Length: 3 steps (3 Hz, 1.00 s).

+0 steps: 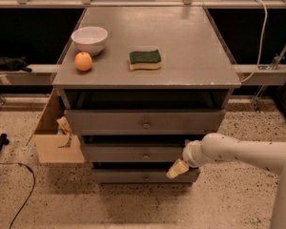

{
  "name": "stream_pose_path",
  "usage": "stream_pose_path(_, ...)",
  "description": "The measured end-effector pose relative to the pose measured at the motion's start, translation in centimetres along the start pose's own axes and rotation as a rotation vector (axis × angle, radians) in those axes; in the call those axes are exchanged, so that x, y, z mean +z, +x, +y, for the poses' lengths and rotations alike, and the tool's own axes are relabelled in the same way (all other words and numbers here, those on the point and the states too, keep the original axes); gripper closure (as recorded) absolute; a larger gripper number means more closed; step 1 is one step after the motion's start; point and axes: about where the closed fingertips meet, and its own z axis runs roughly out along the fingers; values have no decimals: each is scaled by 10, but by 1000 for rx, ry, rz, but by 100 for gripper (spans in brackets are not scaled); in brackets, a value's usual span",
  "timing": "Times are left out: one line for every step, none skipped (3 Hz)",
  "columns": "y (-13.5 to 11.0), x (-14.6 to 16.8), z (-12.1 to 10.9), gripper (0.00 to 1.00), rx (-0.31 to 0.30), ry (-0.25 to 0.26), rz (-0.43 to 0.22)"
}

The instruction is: Open middle drawer

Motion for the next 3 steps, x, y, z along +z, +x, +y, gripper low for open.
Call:
stream_pose_path(4, 11, 1, 0, -45, 7, -21)
stream_pose_path(6, 16, 5, 0, -31, 9, -31)
stream_pose_path(2, 27, 0, 0, -21, 19, -49)
